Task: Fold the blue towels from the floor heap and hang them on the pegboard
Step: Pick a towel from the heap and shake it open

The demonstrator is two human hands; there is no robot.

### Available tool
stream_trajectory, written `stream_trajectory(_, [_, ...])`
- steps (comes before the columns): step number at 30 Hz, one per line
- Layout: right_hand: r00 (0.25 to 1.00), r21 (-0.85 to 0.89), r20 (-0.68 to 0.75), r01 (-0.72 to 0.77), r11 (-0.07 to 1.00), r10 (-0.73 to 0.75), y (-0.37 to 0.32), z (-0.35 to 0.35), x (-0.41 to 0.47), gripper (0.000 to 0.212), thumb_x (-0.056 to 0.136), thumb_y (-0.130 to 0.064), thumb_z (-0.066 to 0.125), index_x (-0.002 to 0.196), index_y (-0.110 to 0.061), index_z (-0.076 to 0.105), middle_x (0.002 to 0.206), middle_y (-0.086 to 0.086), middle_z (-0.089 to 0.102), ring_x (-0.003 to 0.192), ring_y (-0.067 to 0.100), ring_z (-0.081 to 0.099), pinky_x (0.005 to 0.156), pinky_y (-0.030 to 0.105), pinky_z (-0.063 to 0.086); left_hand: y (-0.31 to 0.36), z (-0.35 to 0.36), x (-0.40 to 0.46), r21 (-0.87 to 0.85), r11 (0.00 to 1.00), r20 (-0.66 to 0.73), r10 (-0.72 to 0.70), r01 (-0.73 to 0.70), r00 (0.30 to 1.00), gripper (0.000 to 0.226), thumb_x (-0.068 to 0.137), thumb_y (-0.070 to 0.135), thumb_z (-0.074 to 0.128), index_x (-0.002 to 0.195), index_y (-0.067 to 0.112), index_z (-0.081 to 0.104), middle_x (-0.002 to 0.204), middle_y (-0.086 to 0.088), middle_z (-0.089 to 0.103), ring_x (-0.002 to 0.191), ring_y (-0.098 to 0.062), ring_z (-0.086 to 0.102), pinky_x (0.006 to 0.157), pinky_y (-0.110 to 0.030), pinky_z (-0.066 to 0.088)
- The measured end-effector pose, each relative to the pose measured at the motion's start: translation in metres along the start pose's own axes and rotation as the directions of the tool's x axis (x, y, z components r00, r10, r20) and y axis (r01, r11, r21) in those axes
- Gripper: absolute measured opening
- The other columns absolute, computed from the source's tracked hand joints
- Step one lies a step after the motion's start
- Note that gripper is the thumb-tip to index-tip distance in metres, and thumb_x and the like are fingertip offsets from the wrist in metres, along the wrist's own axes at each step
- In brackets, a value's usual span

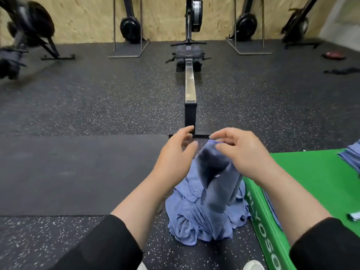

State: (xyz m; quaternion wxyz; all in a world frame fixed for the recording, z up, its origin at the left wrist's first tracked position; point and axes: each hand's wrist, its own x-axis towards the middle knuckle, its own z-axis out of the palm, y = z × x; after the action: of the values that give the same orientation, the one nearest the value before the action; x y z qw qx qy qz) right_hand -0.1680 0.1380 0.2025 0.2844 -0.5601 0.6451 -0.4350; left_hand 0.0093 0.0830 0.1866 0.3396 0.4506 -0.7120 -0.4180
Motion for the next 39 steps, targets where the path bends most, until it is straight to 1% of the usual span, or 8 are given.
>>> stream_trajectory(4, [0.993,-0.001,0.099,0.058,0.998,-0.058,-0.007,0.006,-0.012,0.025,0.092,0.005,0.059,0.100,-0.013,0.074,0.095,-0.008,0.076,0.083,-0.009,0.065,0.080,0.008,0.045,-0.010,-0.004,-0.006,0.142,0.989,0.228,0.004,-0.037,0.974,0.048,0.101,0.027,0.055,0.147,0.037,0.046,0.149,0.017,0.048,0.137,0.001,0.042,0.118,-0.030,0.032])
stream_trajectory(9, [0.984,-0.004,0.144,0.103,0.995,-0.102,-0.005,0.009,-0.007,0.026,0.090,0.011,0.058,0.096,-0.010,0.073,0.093,-0.003,0.077,0.081,-0.005,0.065,0.079,0.006,0.045,-0.016,-0.006,-0.004,0.152,0.988,0.366,-0.065,0.009,0.928,0.026,0.091,0.043,0.058,0.106,0.024,0.068,0.102,0.009,0.072,0.101,-0.013,0.066,0.098,-0.039,0.051])
stream_trajectory(14, [0.988,0.040,0.129,0.084,0.996,-0.088,0.006,0.007,0.008,0.025,0.090,0.009,0.060,0.093,-0.013,0.072,0.084,-0.005,0.077,0.074,0.002,0.062,0.072,0.014,0.046,-0.014,-0.010,0.003,0.014,0.997,0.307,-0.077,0.077,0.949,0.020,0.090,0.026,0.067,0.085,0.009,0.059,0.068,0.005,0.050,0.065,-0.012,0.043,0.063,-0.032,0.033])
stream_trajectory(19, [0.991,-0.002,0.114,0.068,0.998,-0.068,0.017,0.007,0.015,0.025,0.091,0.007,0.061,0.092,-0.016,0.072,0.086,-0.004,0.077,0.074,0.005,0.061,0.072,0.020,0.046,-0.008,-0.005,0.007,-0.116,0.981,0.284,-0.117,0.155,0.952,0.006,0.093,0.023,0.066,0.088,0.021,0.065,0.073,0.006,0.059,0.067,-0.008,0.049,0.063,-0.029,0.037])
stream_trajectory(22, [0.996,-0.004,0.075,0.052,0.999,-0.051,0.019,0.004,0.017,0.022,0.091,0.004,0.061,0.093,-0.015,0.073,0.077,-0.008,0.074,0.062,-0.001,0.053,0.059,0.013,0.039,-0.015,-0.011,0.013,-0.001,0.985,0.342,-0.163,0.173,0.926,0.011,0.094,0.024,0.062,0.093,0.019,0.072,0.081,0.008,0.069,0.075,-0.006,0.057,0.076,-0.029,0.046])
stream_trajectory(26, [0.999,-0.056,0.022,0.033,0.998,-0.032,0.024,-0.001,0.019,0.024,0.091,0.004,0.060,0.095,-0.016,0.073,0.069,-0.016,0.069,0.056,-0.004,0.050,0.055,0.008,0.034,-0.022,-0.017,0.014,0.203,0.965,0.350,-0.231,0.167,0.908,0.032,0.091,0.035,0.064,0.084,0.004,0.057,0.071,0.004,0.048,0.067,-0.013,0.041,0.067,-0.033,0.033])
stream_trajectory(34, [0.967,-0.159,0.256,0.063,0.985,-0.021,0.020,0.007,0.011,0.005,0.089,-0.028,0.073,0.093,-0.024,0.072,0.076,-0.019,0.070,0.066,-0.003,0.057,0.066,0.016,0.044,-0.012,-0.013,0.012,0.083,0.996,0.213,-0.032,0.014,0.977,0.016,0.087,0.023,0.072,0.082,0.013,0.061,0.064,0.011,0.054,0.059,-0.005,0.044,0.054,-0.020,0.034])
stream_trajectory(39, [0.995,-0.251,0.093,0.070,0.966,-0.048,0.029,0.006,0.015,0.018,0.097,-0.025,0.061,0.081,-0.020,0.068,0.070,0.001,0.062,0.065,0.009,0.048,0.069,0.034,0.042,-0.012,-0.018,0.013,0.059,0.990,0.268,-0.138,0.127,0.953,0.038,0.097,0.045,0.060,0.075,0.014,0.060,0.067,0.005,0.053,0.063,-0.010,0.044,0.064,-0.031,0.036])
